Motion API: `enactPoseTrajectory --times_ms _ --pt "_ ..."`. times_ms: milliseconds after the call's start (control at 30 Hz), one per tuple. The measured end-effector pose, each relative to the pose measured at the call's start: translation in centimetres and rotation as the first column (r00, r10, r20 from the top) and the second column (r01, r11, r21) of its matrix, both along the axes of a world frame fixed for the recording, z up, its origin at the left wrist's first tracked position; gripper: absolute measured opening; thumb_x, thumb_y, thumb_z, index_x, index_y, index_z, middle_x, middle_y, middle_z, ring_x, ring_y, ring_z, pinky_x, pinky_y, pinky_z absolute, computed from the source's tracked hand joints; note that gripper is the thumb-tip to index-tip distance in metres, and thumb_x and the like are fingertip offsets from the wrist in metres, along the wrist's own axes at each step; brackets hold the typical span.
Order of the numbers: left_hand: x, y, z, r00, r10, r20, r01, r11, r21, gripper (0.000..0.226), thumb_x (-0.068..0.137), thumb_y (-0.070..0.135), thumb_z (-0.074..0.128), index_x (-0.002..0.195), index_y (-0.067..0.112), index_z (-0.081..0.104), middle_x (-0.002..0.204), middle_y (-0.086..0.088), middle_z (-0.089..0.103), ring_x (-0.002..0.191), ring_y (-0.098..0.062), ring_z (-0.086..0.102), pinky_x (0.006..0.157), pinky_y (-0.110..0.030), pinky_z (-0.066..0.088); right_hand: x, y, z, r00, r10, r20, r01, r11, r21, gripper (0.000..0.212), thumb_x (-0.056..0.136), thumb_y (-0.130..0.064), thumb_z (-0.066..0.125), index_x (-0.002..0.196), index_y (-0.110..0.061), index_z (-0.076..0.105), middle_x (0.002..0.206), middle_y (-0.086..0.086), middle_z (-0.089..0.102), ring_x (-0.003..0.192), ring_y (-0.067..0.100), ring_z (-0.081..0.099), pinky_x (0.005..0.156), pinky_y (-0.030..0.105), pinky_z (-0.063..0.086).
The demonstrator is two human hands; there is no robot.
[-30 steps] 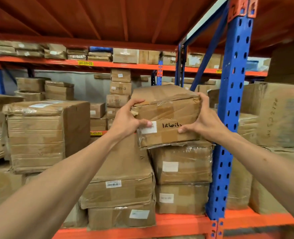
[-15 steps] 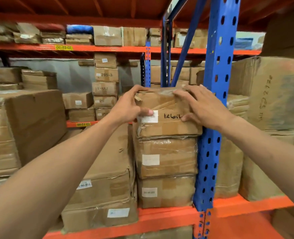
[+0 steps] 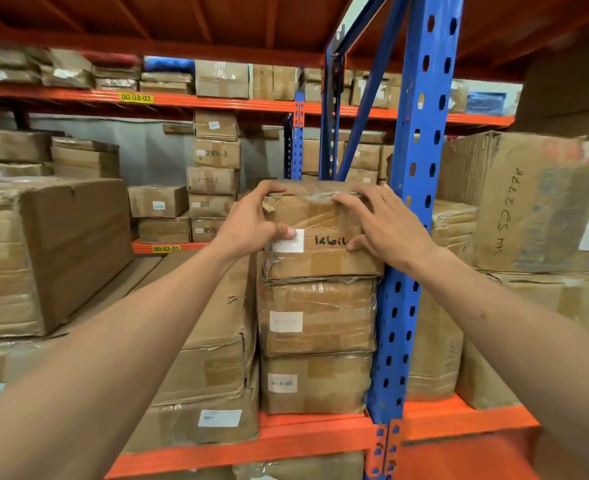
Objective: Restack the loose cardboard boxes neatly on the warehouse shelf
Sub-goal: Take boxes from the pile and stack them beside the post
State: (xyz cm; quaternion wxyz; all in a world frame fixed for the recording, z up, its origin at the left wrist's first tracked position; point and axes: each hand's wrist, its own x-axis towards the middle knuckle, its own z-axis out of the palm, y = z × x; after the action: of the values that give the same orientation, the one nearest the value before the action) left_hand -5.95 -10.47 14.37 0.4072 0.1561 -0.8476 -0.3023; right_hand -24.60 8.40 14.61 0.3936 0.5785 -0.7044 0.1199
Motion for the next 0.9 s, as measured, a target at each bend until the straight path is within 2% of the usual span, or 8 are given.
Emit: enactPoseTrajectory --times_ms 100,233,333,467,567,700,833,900 --pt "-0.5 -0.5 1.0 0.999 -0.008 0.050 0.007 1.000 0.016 0.073 0.072 0.021 0.092 0.130 0.038 0.053 0.112 0.004 0.068 0.100 -0.019 0.068 0.085 -0.040 0.058 -0.7 -0.6 1.0 1.000 -0.017 0.007 0.017 0.999 0.039 0.091 0.081 -0.040 0.081 0.155 -0.026 0.030 0.151 0.015 0.038 0.138 0.033 0.033 0.115 0.042 0.029" --pt "-0.6 -0.7 0.8 0.998 -0.003 0.062 0.002 1.000 0.030 0.075 0.074 0.021 0.091 0.133 0.040 0.049 0.112 0.010 0.065 0.101 -0.012 0.066 0.078 -0.030 0.055 -0.9 -1.1 0.7 0.999 -0.040 0.013 0.039 0.998 0.048 0.094 0.081 -0.040 0.081 0.156 -0.028 0.027 0.152 0.015 0.036 0.140 0.033 0.029 0.117 0.043 0.025" --pt "-0.6 0.4 0.9 0.993 0.063 0.099 -0.063 0.998 -0.004 0.085 0.075 0.025 0.090 0.144 0.039 0.041 0.114 0.009 0.061 0.108 -0.020 0.063 0.075 -0.030 0.050 -0.3 -1.3 0.9 0.997 -0.075 -0.002 0.075 0.995 0.070 0.096 0.080 -0.040 0.082 0.156 -0.026 0.025 0.152 0.017 0.034 0.141 0.034 0.028 0.118 0.044 0.023" --pt "1.2 1.9 0.2 0.977 0.180 0.113 -0.177 0.984 -0.035 0.114 0.077 0.031 0.088 0.162 0.039 0.013 0.159 -0.009 0.044 0.143 -0.034 0.043 0.113 -0.050 0.038 0.6 -0.8 1.4 0.994 -0.106 -0.008 0.106 0.987 0.119 0.094 0.081 -0.045 0.081 0.152 -0.024 0.024 0.151 0.018 0.032 0.142 0.036 0.027 0.120 0.048 0.019" --pt "4.7 1.9 -1.3 0.958 0.282 0.046 -0.280 0.959 -0.050 0.123 0.077 0.044 0.087 0.163 0.036 0.000 0.159 -0.010 0.044 0.144 -0.032 0.043 0.116 -0.048 0.035 1.9 -1.2 1.3 0.999 -0.024 -0.026 0.026 0.996 0.086 0.092 0.083 -0.057 0.070 0.154 -0.024 0.022 0.162 0.022 0.017 0.151 0.037 0.012 0.123 0.053 0.007" --pt "11.8 0.1 -2.2 0.829 0.552 -0.088 -0.559 0.816 -0.147 0.113 0.081 0.053 0.080 0.164 0.022 0.010 0.158 -0.012 0.044 0.144 -0.031 0.043 0.116 -0.044 0.038 7.1 -4.2 2.4 0.984 0.148 -0.101 -0.135 0.983 0.125 0.092 0.086 -0.071 0.054 0.158 -0.033 0.013 0.168 0.016 0.002 0.154 0.035 -0.003 0.122 0.057 -0.002" --pt "20.3 -2.2 -2.6 0.620 0.730 -0.288 -0.779 0.617 -0.113 0.111 0.078 0.055 0.081 0.160 0.014 0.019 0.157 -0.017 0.037 0.146 -0.033 0.034 0.120 -0.047 0.031 15.1 -8.9 4.1 0.950 0.299 -0.089 -0.281 0.945 0.166 0.095 0.083 -0.078 0.050 0.158 -0.042 0.004 0.168 0.012 -0.010 0.153 0.037 -0.010 0.118 0.067 0.005" --pt "24.4 -3.3 -3.1 0.553 0.788 -0.272 -0.831 0.547 -0.105 0.117 0.075 0.060 0.081 0.160 0.011 0.018 0.160 -0.020 0.030 0.150 -0.035 0.025 0.122 -0.047 0.024 19.3 -11.3 5.1 0.928 0.366 -0.067 -0.349 0.918 0.191 0.096 0.083 -0.078 0.051 0.158 -0.045 0.000 0.167 0.011 -0.013 0.153 0.038 -0.008 0.117 0.069 0.010"
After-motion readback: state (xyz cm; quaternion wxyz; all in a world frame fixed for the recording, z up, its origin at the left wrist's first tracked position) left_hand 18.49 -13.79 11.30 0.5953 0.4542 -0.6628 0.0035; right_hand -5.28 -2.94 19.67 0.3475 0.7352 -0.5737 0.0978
